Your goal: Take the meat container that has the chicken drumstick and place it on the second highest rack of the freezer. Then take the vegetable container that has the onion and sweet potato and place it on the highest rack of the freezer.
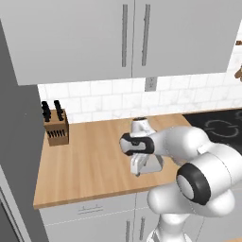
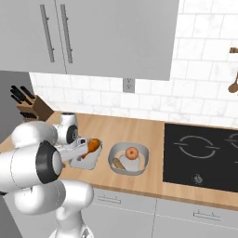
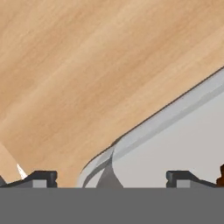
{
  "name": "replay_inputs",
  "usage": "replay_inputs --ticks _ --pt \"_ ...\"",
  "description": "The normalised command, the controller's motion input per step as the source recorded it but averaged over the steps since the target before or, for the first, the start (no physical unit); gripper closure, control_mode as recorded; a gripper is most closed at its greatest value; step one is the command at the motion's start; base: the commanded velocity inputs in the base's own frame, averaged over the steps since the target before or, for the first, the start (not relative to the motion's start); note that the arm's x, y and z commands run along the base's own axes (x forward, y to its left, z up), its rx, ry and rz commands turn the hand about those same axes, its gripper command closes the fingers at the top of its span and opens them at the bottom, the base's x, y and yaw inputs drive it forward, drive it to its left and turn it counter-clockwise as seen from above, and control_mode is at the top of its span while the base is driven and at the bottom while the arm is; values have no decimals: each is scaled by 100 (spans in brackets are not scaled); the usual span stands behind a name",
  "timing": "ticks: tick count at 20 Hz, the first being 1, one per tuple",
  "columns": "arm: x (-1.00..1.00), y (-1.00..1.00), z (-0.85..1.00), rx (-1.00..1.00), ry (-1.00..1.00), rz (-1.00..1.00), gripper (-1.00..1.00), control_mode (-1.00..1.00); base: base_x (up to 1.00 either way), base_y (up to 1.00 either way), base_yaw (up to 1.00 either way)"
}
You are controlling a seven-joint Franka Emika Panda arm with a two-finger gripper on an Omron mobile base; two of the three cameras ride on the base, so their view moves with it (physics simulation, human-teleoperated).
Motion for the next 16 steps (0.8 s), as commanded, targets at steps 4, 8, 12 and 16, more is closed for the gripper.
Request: replay_inputs --ticks 4,8,12,16 --pt "-7 7 -53 4 -8 0 -100 -100 0 0 0" --pt "-2 12 -49 6 -6 0 100 -100 0 0 0" --pt "0 7 -40 7 0 0 100 -100 0 0 0" --pt "-6 1 -25 1 4 0 100 -100 0 0 0"
